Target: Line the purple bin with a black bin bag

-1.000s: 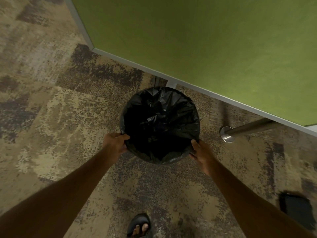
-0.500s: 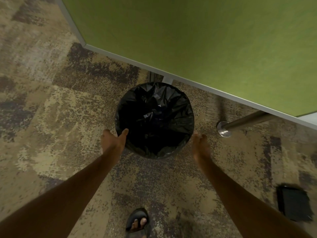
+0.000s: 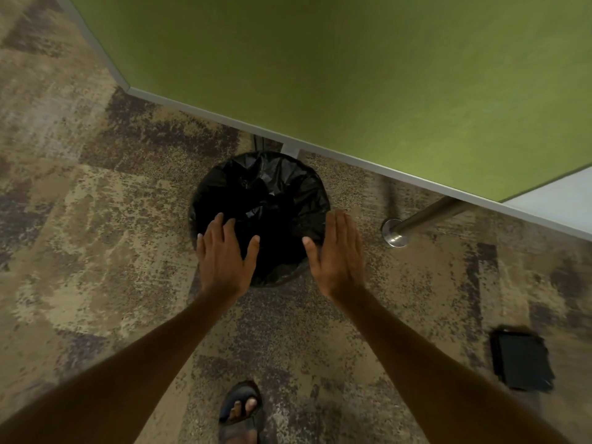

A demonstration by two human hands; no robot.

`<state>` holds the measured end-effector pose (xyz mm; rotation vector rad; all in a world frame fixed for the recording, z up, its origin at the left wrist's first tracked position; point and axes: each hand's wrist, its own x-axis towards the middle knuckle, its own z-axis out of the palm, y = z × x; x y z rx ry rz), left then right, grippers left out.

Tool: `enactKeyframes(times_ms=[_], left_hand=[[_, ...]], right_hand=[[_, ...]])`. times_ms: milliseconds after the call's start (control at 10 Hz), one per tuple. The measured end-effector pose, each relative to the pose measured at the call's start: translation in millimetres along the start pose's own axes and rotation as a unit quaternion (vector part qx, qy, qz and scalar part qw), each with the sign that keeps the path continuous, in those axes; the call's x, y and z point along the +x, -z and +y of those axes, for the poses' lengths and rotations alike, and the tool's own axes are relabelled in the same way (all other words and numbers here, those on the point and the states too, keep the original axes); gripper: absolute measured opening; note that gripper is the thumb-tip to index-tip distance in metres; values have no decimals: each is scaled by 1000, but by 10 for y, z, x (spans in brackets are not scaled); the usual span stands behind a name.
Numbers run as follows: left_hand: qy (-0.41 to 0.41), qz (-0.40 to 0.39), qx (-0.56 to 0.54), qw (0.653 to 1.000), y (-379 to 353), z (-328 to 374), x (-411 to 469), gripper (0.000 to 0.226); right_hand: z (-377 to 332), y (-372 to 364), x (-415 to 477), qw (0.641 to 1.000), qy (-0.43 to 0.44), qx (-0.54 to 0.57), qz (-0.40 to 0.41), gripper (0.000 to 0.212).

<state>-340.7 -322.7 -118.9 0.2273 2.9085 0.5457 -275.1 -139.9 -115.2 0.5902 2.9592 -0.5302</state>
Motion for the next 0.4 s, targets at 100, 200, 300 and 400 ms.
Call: enactKeyframes(times_ms=[100,200,300,400], left_hand=[[-45,8,18,999,-9,149,-101,64],[-79,-8,40,996,-35,329,-217,65],[-109,-14,50,993,-96,555,-360,68],[-128,-40,60,989,-187,840,-544,74]], right_hand=[[89,79,-101,999,24,-29,0,73],[219,180,-243,999,30,-40,-1,70],[448,256,-404,998,24,-52,7,68],[684,316,-578,999,0,-48,20,68]])
